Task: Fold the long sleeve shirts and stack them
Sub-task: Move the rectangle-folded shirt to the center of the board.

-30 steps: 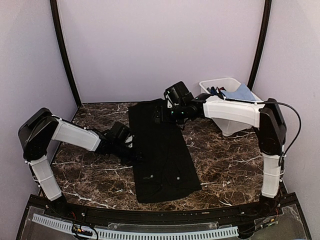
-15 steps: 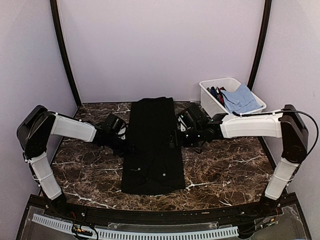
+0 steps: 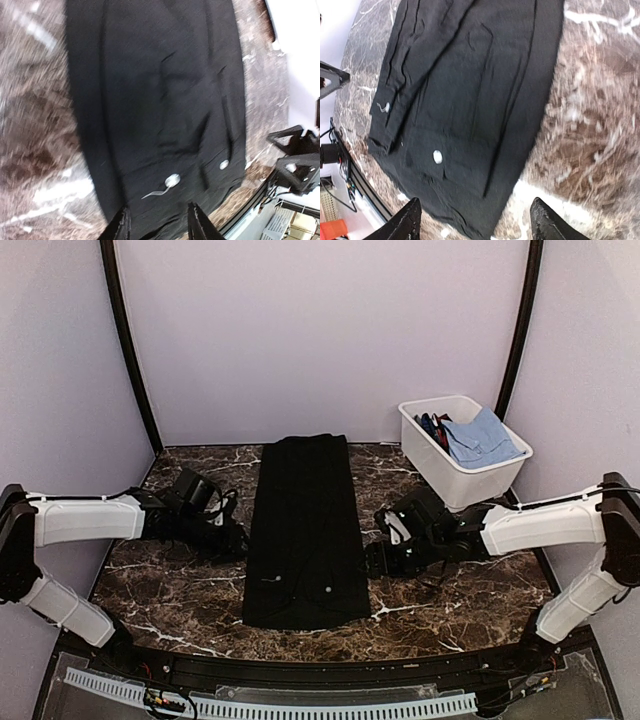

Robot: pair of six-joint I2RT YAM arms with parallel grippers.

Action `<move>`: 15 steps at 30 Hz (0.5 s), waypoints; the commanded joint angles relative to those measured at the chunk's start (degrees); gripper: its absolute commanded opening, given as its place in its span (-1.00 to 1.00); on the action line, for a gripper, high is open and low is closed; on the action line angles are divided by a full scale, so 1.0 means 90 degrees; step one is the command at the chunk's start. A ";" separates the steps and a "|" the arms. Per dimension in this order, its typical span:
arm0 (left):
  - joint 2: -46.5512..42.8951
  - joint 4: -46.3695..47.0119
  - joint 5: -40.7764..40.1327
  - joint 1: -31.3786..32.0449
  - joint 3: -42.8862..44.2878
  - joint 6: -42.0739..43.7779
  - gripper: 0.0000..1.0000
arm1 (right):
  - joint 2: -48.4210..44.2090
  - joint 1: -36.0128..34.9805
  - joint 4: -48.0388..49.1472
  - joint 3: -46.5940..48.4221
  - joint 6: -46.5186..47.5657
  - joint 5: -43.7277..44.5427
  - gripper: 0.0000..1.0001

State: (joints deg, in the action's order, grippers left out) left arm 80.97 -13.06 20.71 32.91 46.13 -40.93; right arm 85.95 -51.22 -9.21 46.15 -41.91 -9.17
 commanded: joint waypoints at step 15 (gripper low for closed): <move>-0.0088 0.0264 0.0632 -0.0008 -0.1464 -0.0539 -0.18 | -0.0032 -0.0080 0.1536 -0.1118 -0.0903 -0.0707 0.14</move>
State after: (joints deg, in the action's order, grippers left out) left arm 78.89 -13.26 25.04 32.75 34.44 -43.77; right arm 84.79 -51.46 -0.73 37.30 -47.79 -14.92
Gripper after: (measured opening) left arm 0.401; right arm 0.580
